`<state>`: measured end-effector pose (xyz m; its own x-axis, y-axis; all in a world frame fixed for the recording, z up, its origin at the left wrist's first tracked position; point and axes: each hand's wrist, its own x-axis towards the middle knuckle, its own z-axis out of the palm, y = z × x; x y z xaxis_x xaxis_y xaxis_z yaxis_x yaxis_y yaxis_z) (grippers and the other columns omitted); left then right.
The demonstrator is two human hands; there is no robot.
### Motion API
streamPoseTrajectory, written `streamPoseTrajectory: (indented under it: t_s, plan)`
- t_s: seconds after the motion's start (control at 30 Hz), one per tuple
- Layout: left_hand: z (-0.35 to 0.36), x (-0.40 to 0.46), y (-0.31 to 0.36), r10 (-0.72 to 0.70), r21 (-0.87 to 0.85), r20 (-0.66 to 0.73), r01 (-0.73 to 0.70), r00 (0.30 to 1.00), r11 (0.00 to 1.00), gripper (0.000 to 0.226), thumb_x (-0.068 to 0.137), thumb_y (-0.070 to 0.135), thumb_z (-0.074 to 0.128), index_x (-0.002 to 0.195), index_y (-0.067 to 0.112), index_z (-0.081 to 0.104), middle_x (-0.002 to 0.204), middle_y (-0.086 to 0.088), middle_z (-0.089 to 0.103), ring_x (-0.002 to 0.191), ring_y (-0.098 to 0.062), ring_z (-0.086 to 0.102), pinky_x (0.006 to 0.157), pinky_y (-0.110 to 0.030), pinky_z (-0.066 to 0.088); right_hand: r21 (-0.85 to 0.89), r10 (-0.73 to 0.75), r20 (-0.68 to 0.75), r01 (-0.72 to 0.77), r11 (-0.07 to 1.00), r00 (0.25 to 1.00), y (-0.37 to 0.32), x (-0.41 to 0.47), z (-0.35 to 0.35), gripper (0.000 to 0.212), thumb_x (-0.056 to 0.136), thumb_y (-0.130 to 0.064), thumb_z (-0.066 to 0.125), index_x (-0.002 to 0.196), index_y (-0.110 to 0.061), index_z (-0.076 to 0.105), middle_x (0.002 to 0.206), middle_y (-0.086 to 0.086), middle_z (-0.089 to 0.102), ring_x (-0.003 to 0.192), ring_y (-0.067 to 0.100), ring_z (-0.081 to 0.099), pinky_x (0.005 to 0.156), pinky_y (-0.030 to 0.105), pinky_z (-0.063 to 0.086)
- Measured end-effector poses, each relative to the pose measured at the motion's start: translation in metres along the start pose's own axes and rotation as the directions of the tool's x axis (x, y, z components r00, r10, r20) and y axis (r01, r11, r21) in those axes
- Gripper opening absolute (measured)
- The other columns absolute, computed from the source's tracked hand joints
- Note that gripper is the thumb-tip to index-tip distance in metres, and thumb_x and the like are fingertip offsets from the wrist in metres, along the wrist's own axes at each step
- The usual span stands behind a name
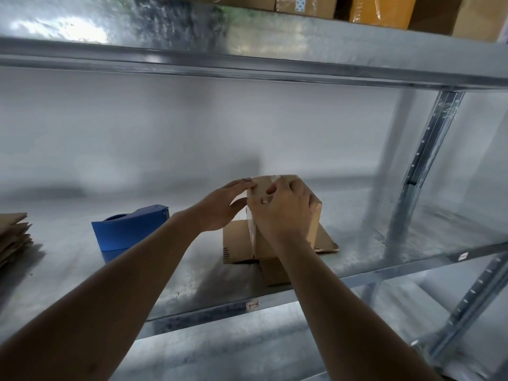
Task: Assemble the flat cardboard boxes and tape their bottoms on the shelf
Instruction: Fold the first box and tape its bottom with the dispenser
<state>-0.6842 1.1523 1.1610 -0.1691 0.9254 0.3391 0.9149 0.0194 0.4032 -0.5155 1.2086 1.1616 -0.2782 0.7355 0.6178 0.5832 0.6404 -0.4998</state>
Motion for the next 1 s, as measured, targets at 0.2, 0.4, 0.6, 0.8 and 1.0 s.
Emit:
streamPoseTrajectory:
  t_s: [0.2,0.4,0.6,0.8,1.0]
  plan:
    - [0.007,-0.005,-0.005,-0.048,0.026,0.055,0.047,0.997,0.999,0.074,0.106,0.048,0.049,0.165,0.035,0.008,0.172,0.016,0.008,0.157,-0.007,0.012,0.128,-0.031,0.016,0.016,-0.115,-0.009,0.115,0.993,0.993,0.012,-0.006,-0.006,0.044,0.097,-0.052,0.052,0.125,-0.021,0.063,0.124,0.004,0.062,0.122,0.027,0.054,0.114,0.045,0.03]
    - [0.014,-0.012,0.012,-0.092,0.005,0.078,0.092,0.993,0.996,0.074,0.106,0.045,0.049,0.166,0.029,0.009,0.172,0.014,0.009,0.158,-0.01,0.012,0.127,-0.029,0.015,0.039,-0.148,0.048,0.147,0.988,0.988,0.021,0.003,-0.012,0.048,0.098,-0.059,0.053,0.132,-0.026,0.061,0.136,0.004,0.058,0.132,0.027,0.049,0.118,0.047,0.028]
    - [0.018,-0.026,0.027,-0.193,0.052,0.103,0.189,0.976,0.981,0.071,0.107,0.047,0.047,0.166,0.032,0.011,0.173,0.006,0.012,0.158,-0.018,0.017,0.123,-0.028,0.017,-0.165,-0.178,0.045,0.183,0.969,0.983,0.046,-0.016,-0.012,0.081,0.075,-0.089,0.055,0.141,-0.045,0.046,0.161,0.012,0.029,0.152,0.045,0.019,0.116,0.074,0.015]
    - [0.02,-0.043,0.044,-0.377,0.124,0.064,0.368,0.924,0.922,0.063,0.11,0.026,0.045,0.165,0.018,0.016,0.17,-0.007,0.024,0.154,-0.028,0.028,0.121,-0.037,0.027,-0.039,-0.05,-0.015,0.049,0.998,0.999,0.052,-0.015,-0.028,0.078,0.079,-0.073,0.065,0.146,-0.04,0.043,0.156,0.016,0.032,0.15,0.052,0.015,0.106,0.066,0.04]
    - [0.014,-0.047,0.052,-0.528,0.141,-0.013,0.524,0.849,0.84,0.043,0.109,0.02,0.047,0.15,0.008,0.046,0.155,-0.011,0.048,0.14,-0.03,0.048,0.111,-0.037,0.041,0.176,0.134,-0.158,-0.105,0.979,0.978,0.049,0.001,-0.043,0.073,0.079,-0.076,0.057,0.143,-0.04,0.047,0.145,0.011,0.042,0.137,0.042,0.035,0.098,0.064,0.047]
